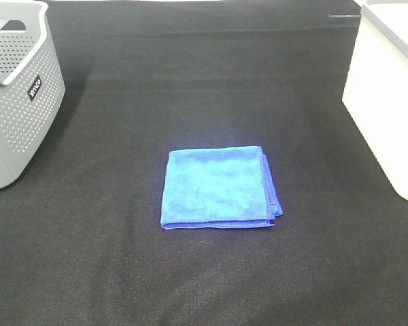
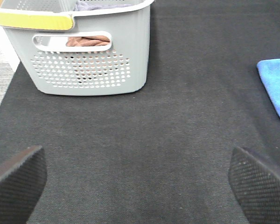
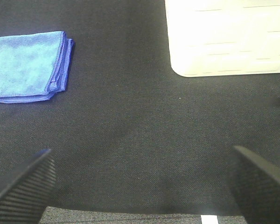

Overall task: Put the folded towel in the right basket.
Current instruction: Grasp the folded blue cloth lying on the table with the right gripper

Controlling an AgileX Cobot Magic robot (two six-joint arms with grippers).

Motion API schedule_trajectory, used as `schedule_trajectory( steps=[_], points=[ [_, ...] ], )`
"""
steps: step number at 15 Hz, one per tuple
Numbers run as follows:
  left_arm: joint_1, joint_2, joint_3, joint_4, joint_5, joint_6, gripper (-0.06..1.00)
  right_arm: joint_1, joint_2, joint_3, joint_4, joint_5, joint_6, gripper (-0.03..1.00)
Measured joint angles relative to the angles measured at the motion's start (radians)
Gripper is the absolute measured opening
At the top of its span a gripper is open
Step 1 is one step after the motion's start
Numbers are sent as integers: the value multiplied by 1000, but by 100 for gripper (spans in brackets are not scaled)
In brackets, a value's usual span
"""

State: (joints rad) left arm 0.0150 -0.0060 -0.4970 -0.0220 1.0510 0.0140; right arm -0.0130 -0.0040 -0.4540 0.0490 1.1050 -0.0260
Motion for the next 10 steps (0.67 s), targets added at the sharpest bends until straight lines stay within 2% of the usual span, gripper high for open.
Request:
schedule_trajectory(
  steps=[10],
  points=[
    [0, 0, 0, 10, 0, 0, 99, 0, 0, 0, 0, 0, -7, 97]
  ],
)
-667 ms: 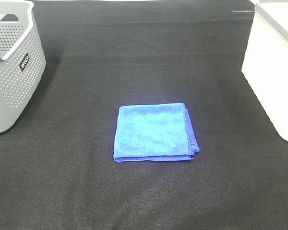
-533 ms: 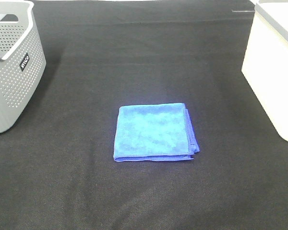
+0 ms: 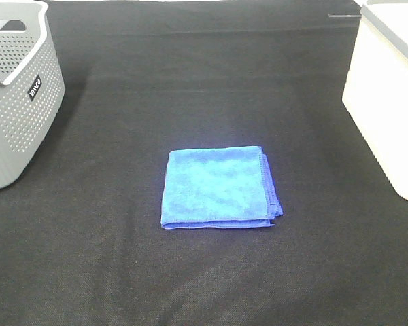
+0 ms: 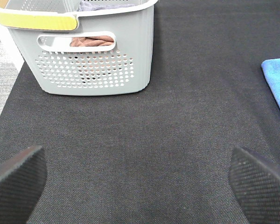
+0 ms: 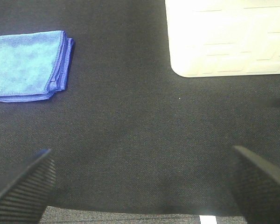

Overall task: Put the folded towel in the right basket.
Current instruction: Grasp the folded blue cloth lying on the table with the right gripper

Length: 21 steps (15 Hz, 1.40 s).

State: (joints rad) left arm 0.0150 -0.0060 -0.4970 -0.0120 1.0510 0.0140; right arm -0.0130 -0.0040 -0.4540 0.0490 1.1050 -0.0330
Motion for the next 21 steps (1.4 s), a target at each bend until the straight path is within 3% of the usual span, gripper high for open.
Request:
schedule_trajectory(
  steps=[21],
  points=[
    [0, 0, 0, -9, 0, 0, 99, 0, 0, 0, 0, 0, 0, 97]
  ],
)
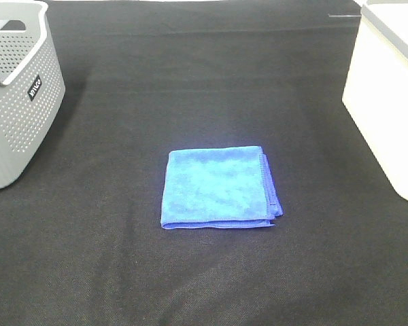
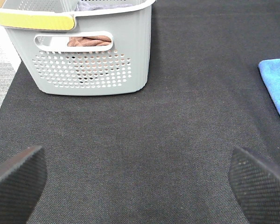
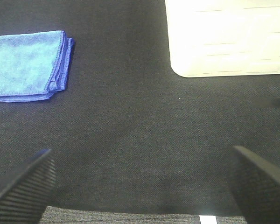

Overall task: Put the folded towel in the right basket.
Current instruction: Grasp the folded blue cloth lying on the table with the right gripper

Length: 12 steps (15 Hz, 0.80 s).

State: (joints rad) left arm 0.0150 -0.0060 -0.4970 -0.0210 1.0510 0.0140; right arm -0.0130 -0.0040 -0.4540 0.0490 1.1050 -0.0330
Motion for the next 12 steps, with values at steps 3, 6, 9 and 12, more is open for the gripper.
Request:
schedule_trajectory(
  steps=[3, 6, 9, 12],
  points=[
    [0, 0, 0, -2, 0, 0, 99, 0, 0, 0, 0, 0, 0, 97],
    [0, 0, 0, -2, 0, 0, 99, 0, 0, 0, 0, 0, 0, 97],
    [0, 0, 0, -2, 0, 0, 99, 0, 0, 0, 0, 0, -1, 97],
    [0, 0, 0, -2, 0, 0, 99, 0, 0, 0, 0, 0, -1, 97]
  ],
)
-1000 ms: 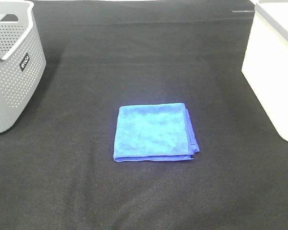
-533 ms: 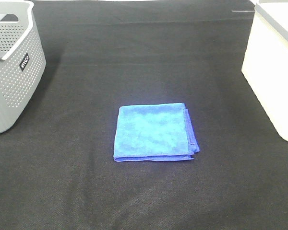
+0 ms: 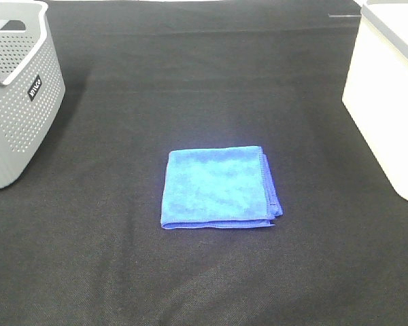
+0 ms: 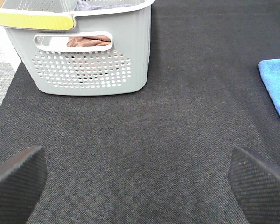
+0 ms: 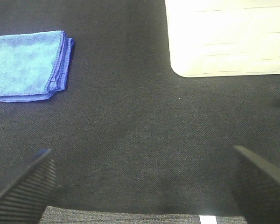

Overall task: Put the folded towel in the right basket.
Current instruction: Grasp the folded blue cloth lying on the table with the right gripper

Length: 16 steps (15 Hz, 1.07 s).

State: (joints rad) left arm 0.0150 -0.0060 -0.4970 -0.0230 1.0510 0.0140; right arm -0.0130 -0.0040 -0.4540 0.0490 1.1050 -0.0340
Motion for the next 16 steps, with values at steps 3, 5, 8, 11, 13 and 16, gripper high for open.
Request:
schedule_trajectory(
  steps=[3, 5, 8, 11, 13, 16],
  points=[
    [0, 0, 0, 0, 0, 0, 99, 0, 0, 0, 5, 0, 0, 97],
    [0, 0, 0, 0, 0, 0, 99, 0, 0, 0, 8, 0, 0, 97],
    [0, 0, 0, 0, 0, 0, 99, 0, 0, 0, 8, 0, 0, 97],
    [0, 0, 0, 0, 0, 0, 99, 0, 16, 0, 14, 0, -18, 97],
    [0, 0, 0, 0, 0, 0, 99, 0, 196, -60, 38, 29, -31, 97],
    [0, 0, 0, 0, 0, 0, 99, 0, 654, -316, 96, 110, 4, 97]
  ],
)
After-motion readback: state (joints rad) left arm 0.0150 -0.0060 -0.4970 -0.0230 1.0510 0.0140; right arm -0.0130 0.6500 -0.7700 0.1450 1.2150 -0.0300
